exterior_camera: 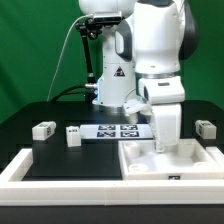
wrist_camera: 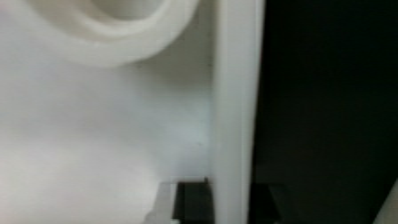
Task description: Assemble one leg
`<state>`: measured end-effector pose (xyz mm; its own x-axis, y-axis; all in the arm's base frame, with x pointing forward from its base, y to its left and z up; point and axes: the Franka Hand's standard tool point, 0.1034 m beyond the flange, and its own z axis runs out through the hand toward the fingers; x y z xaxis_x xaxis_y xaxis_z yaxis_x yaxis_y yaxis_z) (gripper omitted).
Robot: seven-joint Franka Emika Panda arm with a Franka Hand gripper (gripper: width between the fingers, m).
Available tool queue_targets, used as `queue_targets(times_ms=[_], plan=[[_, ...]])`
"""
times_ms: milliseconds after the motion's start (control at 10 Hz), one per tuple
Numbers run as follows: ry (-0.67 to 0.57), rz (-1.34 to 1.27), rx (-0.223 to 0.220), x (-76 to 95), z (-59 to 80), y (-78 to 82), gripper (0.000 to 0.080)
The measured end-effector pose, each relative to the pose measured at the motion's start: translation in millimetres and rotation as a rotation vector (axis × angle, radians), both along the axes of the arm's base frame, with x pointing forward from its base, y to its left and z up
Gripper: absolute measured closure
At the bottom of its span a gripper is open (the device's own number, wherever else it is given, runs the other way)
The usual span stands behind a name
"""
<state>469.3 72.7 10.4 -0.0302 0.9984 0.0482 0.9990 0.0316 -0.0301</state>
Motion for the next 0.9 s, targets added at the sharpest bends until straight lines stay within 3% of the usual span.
queue_targets(times_ms=[400, 900], plan=[[0.001, -0.041, -0.005, 19.1, -3.1, 0.3, 0.0739], [0.034, -0.061, -0.018, 20.0, -3.3, -0.4, 0.0739]])
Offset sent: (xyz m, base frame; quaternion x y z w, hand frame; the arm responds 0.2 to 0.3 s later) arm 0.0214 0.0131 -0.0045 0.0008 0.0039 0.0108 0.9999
